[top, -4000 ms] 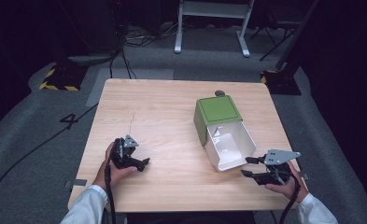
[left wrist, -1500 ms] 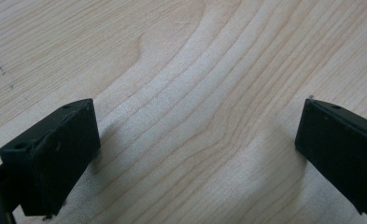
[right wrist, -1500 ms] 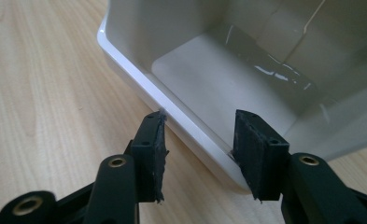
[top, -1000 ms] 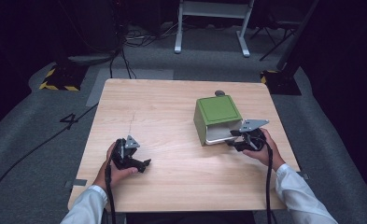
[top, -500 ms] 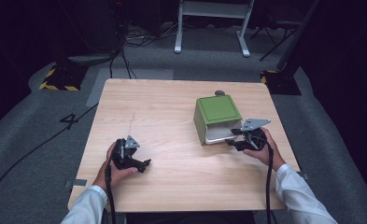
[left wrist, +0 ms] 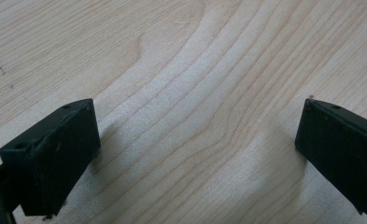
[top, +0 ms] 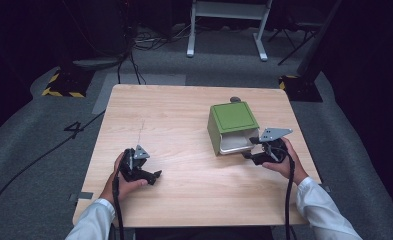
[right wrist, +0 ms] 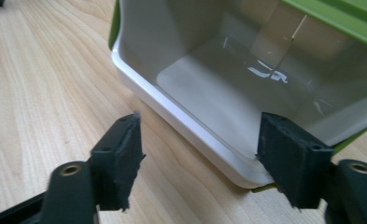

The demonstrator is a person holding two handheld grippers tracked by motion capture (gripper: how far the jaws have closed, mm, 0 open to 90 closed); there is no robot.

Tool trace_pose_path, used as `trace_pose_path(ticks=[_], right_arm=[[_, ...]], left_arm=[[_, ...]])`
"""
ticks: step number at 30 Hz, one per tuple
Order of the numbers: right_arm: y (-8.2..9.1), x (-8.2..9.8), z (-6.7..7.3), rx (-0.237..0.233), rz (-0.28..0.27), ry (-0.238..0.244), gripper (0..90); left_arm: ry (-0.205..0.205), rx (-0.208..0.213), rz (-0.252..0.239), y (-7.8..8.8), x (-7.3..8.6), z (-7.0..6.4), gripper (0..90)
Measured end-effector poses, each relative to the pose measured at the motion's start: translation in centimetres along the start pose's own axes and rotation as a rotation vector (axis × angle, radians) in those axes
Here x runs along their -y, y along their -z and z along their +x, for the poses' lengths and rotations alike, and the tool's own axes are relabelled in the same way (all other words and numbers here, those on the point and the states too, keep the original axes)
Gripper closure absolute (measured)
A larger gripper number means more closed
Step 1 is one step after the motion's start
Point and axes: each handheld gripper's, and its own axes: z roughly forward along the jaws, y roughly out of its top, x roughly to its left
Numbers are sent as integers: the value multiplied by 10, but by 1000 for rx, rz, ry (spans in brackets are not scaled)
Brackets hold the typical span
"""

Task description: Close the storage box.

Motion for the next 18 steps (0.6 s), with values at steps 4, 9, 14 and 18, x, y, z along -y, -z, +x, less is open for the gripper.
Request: trace_pose_path(ticks=[4,9,14,18], right_arm=[[2,-1,4,5,11,10,230],[3,-1,8,32,31,25,200],[8,0,10,36,26,24,189],[13,2,12,45,21,24,189]], left_arm=[[0,0,0,0,0,0,2],[-4,-2,0,0,0,0,3],[-4,9,0,0,1,-1,2],[-4,9,0,0,1,-1,2]])
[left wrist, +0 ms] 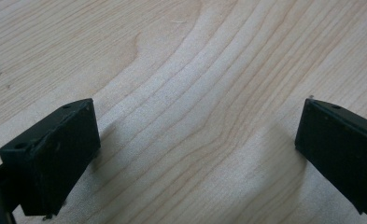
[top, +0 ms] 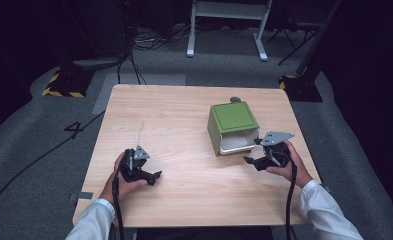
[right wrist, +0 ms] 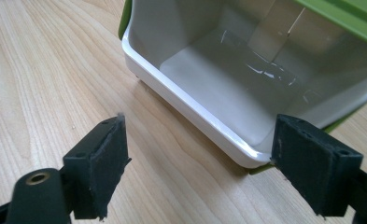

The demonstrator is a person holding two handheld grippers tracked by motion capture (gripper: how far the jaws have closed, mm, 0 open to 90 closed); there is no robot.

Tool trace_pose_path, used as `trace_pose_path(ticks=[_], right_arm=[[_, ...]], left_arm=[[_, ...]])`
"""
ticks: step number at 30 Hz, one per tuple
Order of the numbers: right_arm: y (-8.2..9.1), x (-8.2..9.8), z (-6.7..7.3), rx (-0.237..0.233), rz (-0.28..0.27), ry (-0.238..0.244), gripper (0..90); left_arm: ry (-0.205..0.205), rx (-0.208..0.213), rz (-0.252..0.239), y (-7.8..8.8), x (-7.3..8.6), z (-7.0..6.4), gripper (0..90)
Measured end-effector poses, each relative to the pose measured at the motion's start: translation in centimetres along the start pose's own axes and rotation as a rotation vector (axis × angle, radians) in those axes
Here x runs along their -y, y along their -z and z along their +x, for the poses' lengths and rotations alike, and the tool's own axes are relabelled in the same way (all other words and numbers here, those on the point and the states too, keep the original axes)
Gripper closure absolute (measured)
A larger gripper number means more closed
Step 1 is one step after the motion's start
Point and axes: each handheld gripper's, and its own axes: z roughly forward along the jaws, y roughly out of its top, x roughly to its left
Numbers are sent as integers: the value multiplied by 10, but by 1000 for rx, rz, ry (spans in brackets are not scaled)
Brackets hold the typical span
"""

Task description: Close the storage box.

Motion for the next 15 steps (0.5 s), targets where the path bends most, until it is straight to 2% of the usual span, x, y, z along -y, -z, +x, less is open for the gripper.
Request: trace_pose_path(ticks=[15], right_arm=[[18,17,-2,57,22,-23,197]], left_arm=[[-3,1,0,0,0,0,2]])
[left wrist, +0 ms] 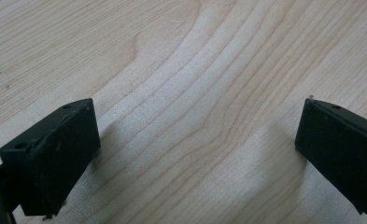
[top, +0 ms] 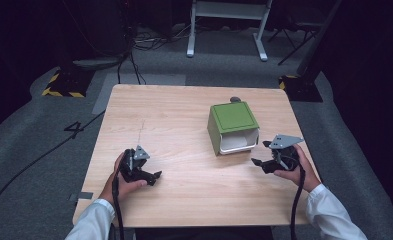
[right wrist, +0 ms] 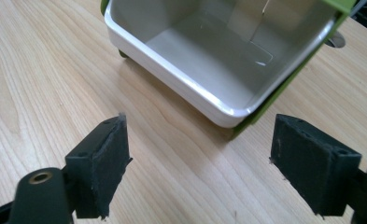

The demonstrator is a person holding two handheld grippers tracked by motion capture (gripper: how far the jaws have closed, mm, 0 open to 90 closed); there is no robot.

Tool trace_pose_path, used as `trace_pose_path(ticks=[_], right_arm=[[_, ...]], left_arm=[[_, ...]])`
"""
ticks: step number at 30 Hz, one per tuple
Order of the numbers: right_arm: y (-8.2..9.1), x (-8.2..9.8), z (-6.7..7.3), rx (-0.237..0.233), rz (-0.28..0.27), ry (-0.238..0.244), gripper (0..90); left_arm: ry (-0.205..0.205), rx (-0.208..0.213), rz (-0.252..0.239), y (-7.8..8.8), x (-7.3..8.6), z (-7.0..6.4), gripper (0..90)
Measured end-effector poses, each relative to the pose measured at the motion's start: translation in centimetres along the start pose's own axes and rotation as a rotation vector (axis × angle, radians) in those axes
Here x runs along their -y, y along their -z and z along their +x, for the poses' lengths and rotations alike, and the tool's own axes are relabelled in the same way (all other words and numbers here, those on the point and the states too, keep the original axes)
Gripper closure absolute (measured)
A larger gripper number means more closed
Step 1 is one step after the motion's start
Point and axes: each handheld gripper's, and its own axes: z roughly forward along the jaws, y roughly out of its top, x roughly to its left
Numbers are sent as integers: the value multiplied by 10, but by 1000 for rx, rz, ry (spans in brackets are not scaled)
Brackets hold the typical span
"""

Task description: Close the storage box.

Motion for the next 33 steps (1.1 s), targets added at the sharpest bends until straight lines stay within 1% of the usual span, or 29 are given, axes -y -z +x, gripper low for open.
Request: trace_pose_path(ticks=[4,5,8,11,12,13,14,15,16,17,20,22,23,26,28,29,30,33], right_arm=[[2,5,-1,7,4,-3,197],[4,9,-2,12,8,-6,198],[6,15,-3,22,23,-9,199],[7,24,-4,33,53,-19,199],[7,24,-4,33,53,-19,199],[8,31,-5,35,67,-28,199],[8,31,-5,35,67,-28,199],[9,35,-6,41,75,-36,198],[11,44,-8,44,81,-58,199],[12,47,-9,45,83,-64,201],[16,58,-10,36,69,-103,212],[17,61,-10,39,67,-106,211],[18,68,-11,39,67,-121,212],[19,73,-11,43,75,-130,211],[22,84,-13,42,74,-164,211],[22,84,-13,42,74,-164,211],[24,93,-15,51,69,-191,209],[27,103,-18,54,61,-229,206]], left_arm=[[0,0,0,0,0,0,2],[0,0,0,0,0,0,2],[0,0,0,0,0,0,2],[0,0,0,0,0,0,2],[0,0,0,0,0,0,2],[0,0,0,0,0,0,2],[0,0,0,0,0,0,2],[2,0,-1,0,0,0,2],[2,0,-1,0,0,0,2],[3,0,-2,0,0,0,2],[4,0,-1,0,0,0,2],[4,0,-1,0,0,0,2],[3,-1,-1,0,0,0,2],[1,-1,-1,0,0,0,2],[1,-1,-1,0,0,0,2],[1,-1,-1,0,0,0,2],[0,0,-1,0,0,0,2],[-1,-1,-1,0,0,-1,2]])
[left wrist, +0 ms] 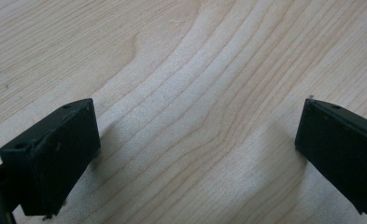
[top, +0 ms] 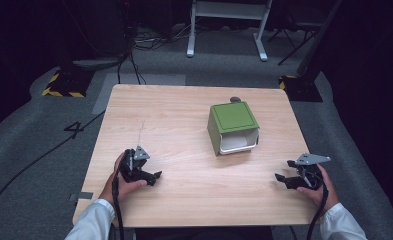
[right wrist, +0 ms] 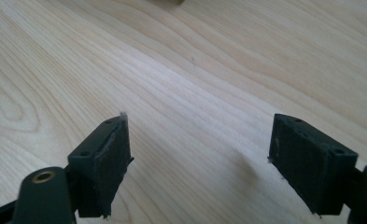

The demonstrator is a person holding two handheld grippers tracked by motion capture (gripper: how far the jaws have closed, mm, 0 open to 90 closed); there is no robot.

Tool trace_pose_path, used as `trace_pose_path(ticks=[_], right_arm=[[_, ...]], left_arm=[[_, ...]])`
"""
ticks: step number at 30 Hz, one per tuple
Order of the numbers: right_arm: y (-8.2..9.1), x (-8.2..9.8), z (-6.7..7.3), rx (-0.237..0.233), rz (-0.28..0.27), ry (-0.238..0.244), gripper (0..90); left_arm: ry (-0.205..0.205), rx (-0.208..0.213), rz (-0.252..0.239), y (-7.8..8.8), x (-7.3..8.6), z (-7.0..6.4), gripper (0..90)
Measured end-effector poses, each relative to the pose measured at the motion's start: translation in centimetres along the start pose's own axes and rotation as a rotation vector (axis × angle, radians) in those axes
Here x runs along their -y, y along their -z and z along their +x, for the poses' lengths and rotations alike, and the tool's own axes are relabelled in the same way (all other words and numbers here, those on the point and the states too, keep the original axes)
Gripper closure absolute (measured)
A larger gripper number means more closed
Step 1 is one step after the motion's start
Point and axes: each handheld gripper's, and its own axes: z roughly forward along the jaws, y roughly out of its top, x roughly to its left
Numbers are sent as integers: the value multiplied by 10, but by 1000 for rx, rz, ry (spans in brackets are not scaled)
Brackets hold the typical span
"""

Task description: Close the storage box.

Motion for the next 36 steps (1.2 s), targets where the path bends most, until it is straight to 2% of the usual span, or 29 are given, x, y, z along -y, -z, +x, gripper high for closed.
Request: trace_pose_path(ticks=[4,6,10,36], right_arm=[[0,15,-6,14,1,-44,192],[2,22,-8,12,-28,-70,189],[4,27,-9,60,-47,-111,167],[4,28,-9,65,-45,-112,157]], left_arm=[[4,1,-1,0,0,-1,2],[4,1,-1,0,0,-1,2],[4,1,-1,0,0,-1,2],[-2,5,1,2,2,-1,2]])
